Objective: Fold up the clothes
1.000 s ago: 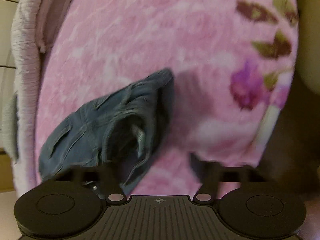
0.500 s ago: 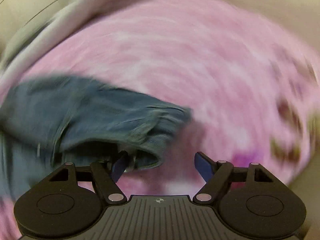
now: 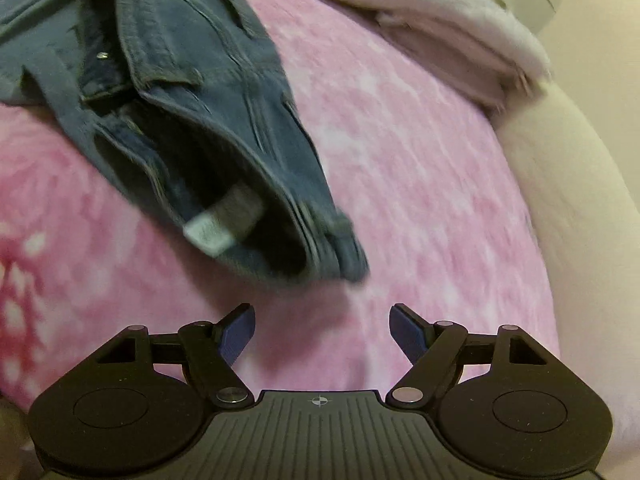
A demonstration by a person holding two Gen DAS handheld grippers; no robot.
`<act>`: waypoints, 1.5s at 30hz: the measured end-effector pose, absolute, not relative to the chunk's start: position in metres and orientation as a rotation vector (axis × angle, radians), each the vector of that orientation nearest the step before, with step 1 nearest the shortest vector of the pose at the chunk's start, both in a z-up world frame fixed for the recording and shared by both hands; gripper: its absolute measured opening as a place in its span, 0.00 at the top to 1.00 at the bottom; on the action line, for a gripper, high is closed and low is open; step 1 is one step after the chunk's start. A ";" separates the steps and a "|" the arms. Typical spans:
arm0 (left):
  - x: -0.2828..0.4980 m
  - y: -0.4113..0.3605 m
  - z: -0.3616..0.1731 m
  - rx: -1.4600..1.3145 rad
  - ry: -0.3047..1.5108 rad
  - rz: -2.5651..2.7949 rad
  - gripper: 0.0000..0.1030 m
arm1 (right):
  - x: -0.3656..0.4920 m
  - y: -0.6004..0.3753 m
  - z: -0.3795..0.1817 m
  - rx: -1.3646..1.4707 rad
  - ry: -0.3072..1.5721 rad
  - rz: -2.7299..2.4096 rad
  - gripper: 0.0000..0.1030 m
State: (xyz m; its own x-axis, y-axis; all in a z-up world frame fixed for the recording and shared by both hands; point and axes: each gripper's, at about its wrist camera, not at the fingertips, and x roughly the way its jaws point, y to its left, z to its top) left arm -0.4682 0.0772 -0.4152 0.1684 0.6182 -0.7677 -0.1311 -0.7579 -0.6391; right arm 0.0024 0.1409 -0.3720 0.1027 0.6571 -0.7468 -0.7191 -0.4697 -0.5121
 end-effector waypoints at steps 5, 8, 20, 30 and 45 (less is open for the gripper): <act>-0.465 0.093 -0.403 -1.716 -0.327 1.672 0.86 | -0.005 0.140 -0.380 -1.315 -0.137 1.691 0.37; -0.462 0.101 -0.401 -1.654 -0.224 1.678 0.87 | -0.002 0.141 -0.376 -1.331 -0.131 1.746 0.61; -0.507 0.132 -0.322 -1.325 -0.103 1.653 1.00 | 0.028 0.199 -0.233 -0.551 1.008 1.768 0.84; -0.682 0.192 -0.147 -0.977 -0.232 1.764 1.00 | -0.063 0.310 -0.082 0.187 1.244 1.863 0.85; -0.828 0.087 0.051 -0.667 -0.466 1.767 0.99 | -0.092 0.265 0.051 0.950 1.260 1.513 0.85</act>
State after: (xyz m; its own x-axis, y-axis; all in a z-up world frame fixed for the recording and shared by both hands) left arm -0.8285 0.0869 0.0505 -0.2050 0.9576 -0.2026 -0.7330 -0.2874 -0.6166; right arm -0.0918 0.2651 0.0510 -0.2791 0.9603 0.0032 -0.1704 -0.0528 0.9840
